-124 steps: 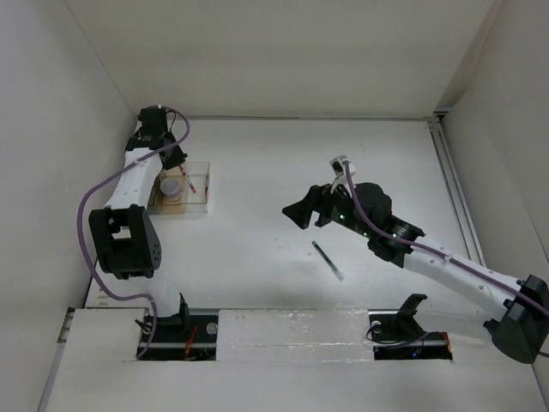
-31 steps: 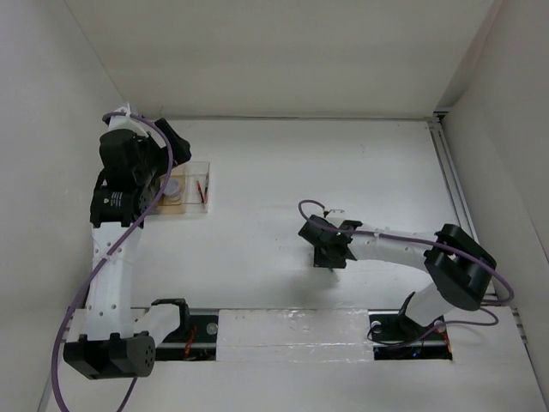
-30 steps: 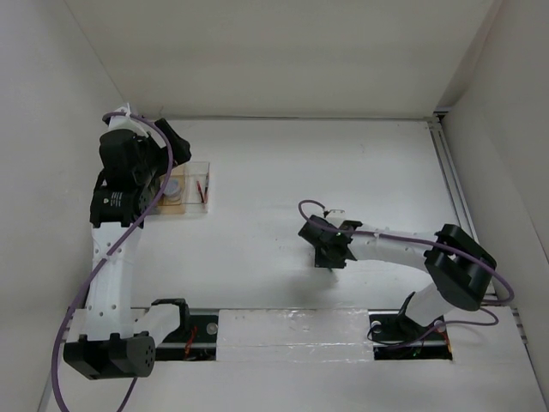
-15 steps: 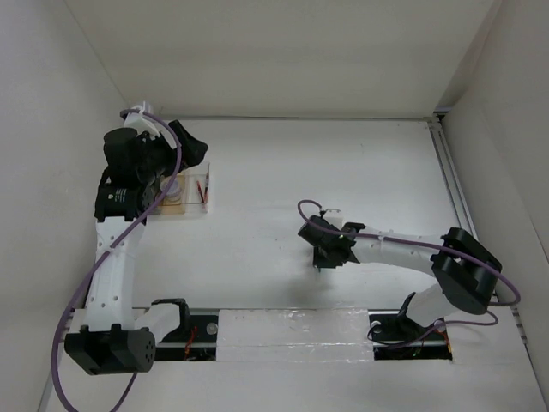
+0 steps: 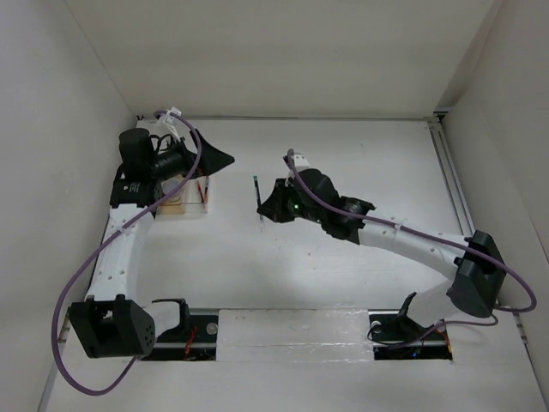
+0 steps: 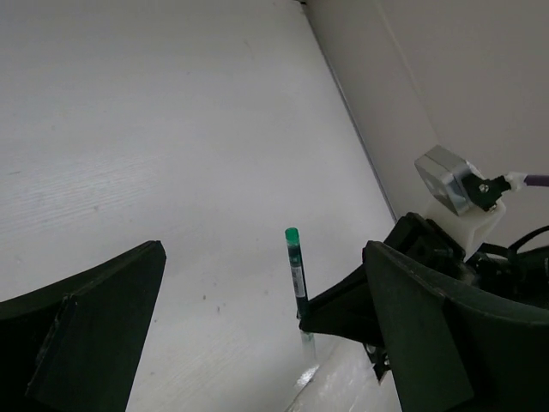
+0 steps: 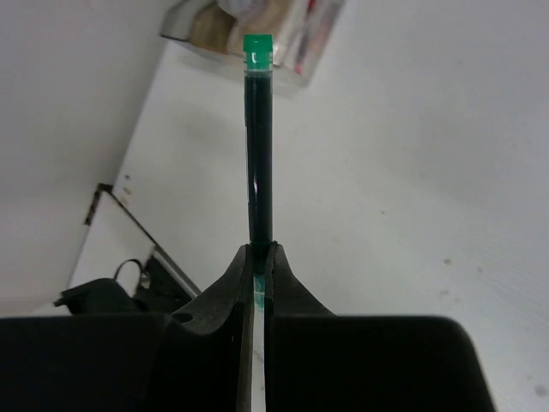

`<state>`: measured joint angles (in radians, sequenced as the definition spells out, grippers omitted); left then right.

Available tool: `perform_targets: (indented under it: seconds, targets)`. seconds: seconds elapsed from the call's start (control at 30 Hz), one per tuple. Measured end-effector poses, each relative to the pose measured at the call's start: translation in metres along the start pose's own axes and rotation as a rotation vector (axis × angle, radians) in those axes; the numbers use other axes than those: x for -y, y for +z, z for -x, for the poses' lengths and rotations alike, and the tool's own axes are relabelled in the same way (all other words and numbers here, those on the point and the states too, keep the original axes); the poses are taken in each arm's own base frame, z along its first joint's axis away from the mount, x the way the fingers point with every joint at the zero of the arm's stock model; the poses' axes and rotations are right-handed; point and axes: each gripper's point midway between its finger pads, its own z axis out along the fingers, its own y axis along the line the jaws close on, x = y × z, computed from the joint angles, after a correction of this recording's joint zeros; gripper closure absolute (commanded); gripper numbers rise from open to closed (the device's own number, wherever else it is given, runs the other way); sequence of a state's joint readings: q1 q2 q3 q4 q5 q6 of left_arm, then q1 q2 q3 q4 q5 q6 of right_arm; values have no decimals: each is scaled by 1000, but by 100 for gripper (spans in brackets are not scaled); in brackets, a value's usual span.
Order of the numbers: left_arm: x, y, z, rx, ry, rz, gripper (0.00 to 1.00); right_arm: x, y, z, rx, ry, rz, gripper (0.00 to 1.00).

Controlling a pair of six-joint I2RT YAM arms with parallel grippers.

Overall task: Sort the stationery into containers
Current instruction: Pick up the pen from the center of the board, then place the pen in the storage box.

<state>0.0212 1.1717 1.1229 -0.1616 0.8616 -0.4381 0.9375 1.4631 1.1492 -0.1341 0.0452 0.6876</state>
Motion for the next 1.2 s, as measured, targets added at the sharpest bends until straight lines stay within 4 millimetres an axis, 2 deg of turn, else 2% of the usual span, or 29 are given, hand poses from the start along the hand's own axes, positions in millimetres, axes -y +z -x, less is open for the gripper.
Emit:
perform_targets:
  seconds: [0.2,0.33,0.37,0.4,0.5,0.6,0.67,0.77,0.83,0.9,0.93,0.97,1.13,1.17,1.2]
  targets:
    - [13,1,-2,-12,5,-85,2,-46,11,36,59,-21,155,100]
    - [17,1,-2,-16,6,-111,11,-66,18,44,63,-32,233,100]
    - [17,1,-2,-18,3,-113,19,-70,18,45,62,-33,250,100]
    - [17,1,-3,-19,-1,-113,22,-72,19,44,57,-34,265,100]
    - [16,1,-4,-20,-5,-114,30,-79,20,44,51,-38,298,100]
    - [16,1,-3,-20,-5,-116,44,-85,19,46,57,-39,327,100]
    - [17,2,-3,-19,-6,-119,58,-89,18,49,64,-39,342,100]
    - [17,2,-3,-21,-4,-125,63,-93,18,52,71,-36,357,100]
    - [17,2,-3,-21,-4,-127,71,-94,20,53,72,-34,358,100]
    - [18,2,-3,-23,-5,-130,82,-95,24,54,71,-31,359,100]
    - [18,2,-3,-24,-6,-132,95,-95,26,54,70,-28,358,100]
    - [19,2,-3,-25,-11,-134,100,-95,28,53,68,-27,356,100]
    - [16,4,-3,-23,-19,-125,100,-94,37,53,63,-26,348,100]
    - [14,5,-2,-20,-21,-114,100,-92,39,55,65,-25,344,98]
    - [11,5,-1,-14,-22,-100,100,-90,41,54,63,-24,341,87]
